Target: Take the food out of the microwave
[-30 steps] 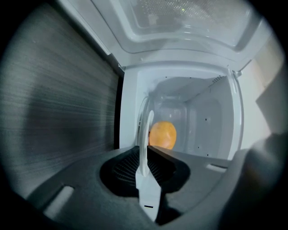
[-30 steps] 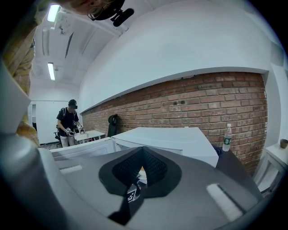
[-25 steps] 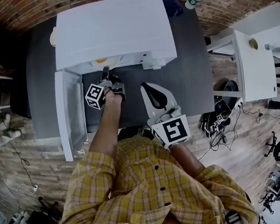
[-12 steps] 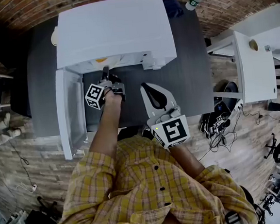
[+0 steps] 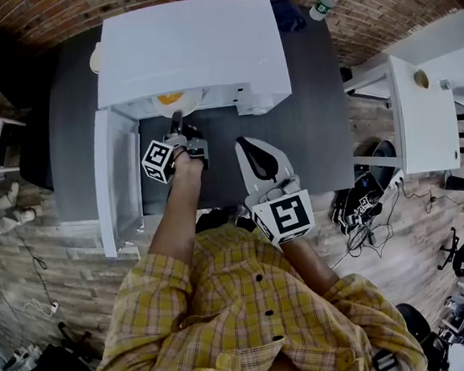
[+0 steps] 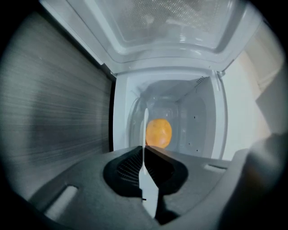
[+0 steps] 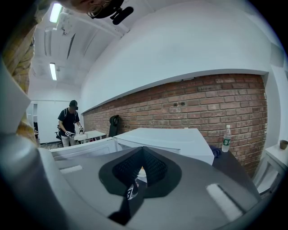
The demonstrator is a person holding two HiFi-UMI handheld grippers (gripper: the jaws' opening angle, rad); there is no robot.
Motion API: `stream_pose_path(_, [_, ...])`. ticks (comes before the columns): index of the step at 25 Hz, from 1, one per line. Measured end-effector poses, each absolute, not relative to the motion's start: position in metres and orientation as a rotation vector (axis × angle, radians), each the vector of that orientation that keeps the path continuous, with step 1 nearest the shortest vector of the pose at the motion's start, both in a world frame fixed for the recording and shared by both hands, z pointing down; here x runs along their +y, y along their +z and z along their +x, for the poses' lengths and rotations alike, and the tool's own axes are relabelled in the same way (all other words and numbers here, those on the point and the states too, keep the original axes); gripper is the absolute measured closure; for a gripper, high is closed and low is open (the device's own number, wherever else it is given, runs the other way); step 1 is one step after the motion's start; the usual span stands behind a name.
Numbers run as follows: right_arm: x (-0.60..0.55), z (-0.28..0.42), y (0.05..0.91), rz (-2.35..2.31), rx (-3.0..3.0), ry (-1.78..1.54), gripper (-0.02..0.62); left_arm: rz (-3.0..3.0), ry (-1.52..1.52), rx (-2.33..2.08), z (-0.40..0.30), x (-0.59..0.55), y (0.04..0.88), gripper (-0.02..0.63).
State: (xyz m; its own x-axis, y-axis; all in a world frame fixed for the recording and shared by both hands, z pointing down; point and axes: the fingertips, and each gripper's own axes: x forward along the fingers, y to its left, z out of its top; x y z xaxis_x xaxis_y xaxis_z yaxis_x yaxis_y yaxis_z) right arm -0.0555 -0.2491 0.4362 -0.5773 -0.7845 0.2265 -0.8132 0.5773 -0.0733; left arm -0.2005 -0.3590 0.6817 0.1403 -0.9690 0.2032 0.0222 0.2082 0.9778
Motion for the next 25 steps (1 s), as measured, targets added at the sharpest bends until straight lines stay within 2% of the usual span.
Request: stream_pose_path(25, [-0.19,-0.046,0.42,1.272,-2.738,0.24,0.591,1.094,-1.037,-1.205,-0.19,-0.268,0.618,0.595])
